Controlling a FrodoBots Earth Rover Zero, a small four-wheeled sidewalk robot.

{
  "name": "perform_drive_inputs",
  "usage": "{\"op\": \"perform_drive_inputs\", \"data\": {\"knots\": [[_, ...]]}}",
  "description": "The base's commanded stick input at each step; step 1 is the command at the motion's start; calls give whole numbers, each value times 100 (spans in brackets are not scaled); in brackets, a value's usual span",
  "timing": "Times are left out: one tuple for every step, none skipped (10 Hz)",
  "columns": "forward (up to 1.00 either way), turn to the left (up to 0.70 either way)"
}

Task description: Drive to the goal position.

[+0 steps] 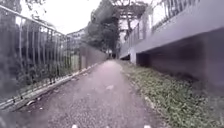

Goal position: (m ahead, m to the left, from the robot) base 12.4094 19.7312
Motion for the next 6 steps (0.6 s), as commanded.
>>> {"op": "perform_drive_inputs", "data": {"knots": [[70,0],[70,0],[70,0],[70,0],[70,0],[70,0]]}}
